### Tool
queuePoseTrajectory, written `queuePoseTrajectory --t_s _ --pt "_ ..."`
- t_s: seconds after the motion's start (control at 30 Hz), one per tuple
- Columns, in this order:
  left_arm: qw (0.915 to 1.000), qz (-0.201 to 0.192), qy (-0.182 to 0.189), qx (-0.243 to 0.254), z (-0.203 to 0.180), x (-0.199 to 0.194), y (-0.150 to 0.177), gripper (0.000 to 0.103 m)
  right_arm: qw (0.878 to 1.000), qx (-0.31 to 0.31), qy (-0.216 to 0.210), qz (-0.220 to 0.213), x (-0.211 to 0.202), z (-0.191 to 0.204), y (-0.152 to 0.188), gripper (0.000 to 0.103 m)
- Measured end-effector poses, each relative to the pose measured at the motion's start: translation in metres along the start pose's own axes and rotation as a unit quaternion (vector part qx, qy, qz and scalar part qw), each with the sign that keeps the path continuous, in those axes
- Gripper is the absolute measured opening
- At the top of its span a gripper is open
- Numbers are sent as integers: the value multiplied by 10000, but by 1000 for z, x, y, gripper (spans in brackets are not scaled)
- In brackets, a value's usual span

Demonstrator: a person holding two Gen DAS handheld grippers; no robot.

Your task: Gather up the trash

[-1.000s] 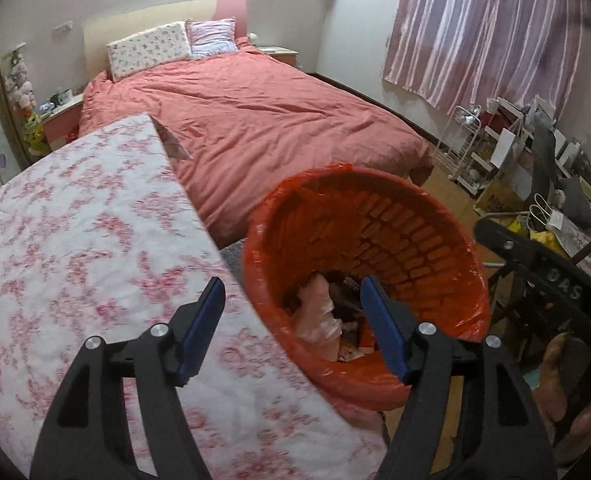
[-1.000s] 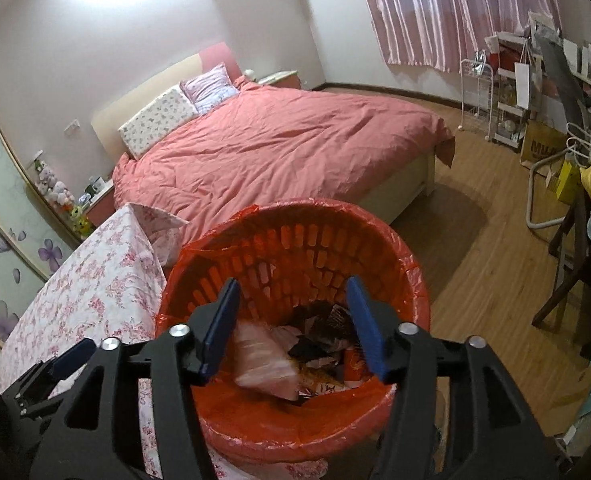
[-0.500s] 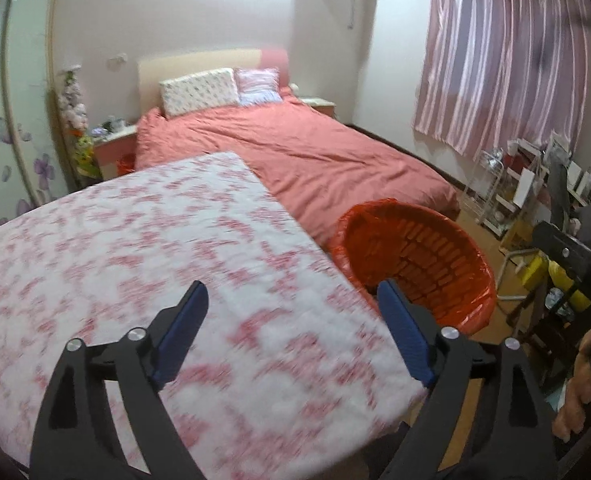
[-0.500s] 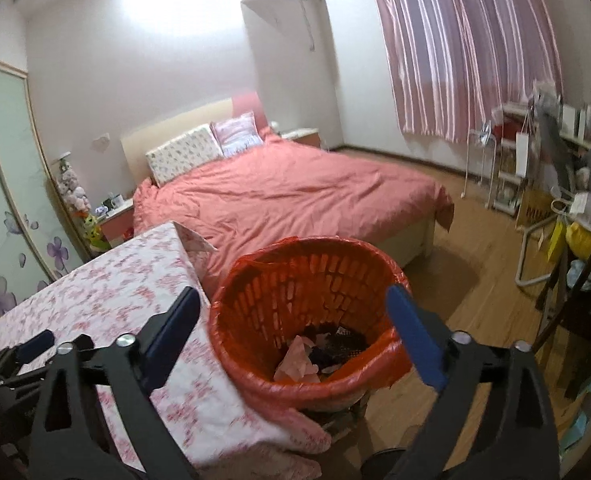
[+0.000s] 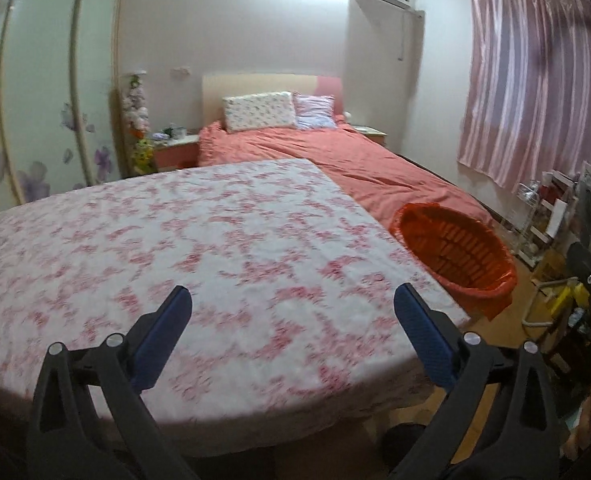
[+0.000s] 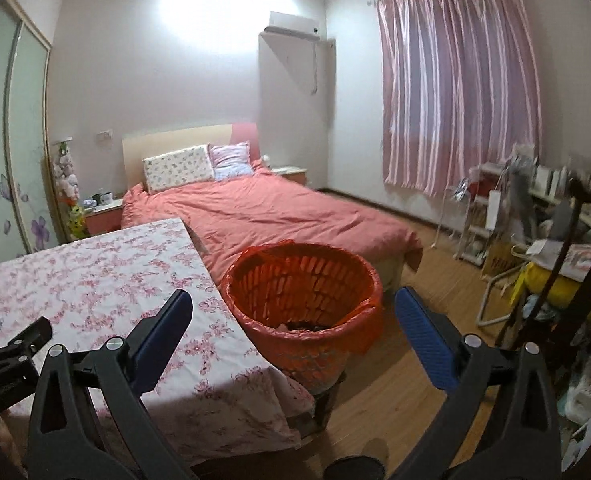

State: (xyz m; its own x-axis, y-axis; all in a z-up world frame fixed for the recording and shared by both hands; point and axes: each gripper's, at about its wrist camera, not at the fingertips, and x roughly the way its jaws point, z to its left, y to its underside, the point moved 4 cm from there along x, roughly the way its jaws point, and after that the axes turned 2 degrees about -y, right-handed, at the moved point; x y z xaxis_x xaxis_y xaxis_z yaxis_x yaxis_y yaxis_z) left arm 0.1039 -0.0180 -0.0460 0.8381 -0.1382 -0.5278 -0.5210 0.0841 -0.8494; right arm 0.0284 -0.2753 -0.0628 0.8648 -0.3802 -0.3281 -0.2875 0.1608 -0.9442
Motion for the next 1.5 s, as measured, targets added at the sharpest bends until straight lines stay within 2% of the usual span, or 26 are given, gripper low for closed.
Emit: queuePoseTrajectory --t_s 0.13,0.23,0.43,0.73,1.5 --pt "9990 -203 -406 -9 7 -17 8 99 9999 -40 107 -79 -7 4 4 100" --pt "9979 -300 -560 -91 12 -26 12 99 9999 -50 90 29 -14 10 9 100" --pt "9978 -246 -568 -242 19 -34 15 99 9992 -72 -57 386 -17 22 18 100" --pt "9975 -30 -632 -314 19 -30 21 99 9970 64 173 747 -13 21 29 100" --pt "9973 -181 -641 -317 12 -41 16 99 9970 167 210 731 -19 14 28 100"
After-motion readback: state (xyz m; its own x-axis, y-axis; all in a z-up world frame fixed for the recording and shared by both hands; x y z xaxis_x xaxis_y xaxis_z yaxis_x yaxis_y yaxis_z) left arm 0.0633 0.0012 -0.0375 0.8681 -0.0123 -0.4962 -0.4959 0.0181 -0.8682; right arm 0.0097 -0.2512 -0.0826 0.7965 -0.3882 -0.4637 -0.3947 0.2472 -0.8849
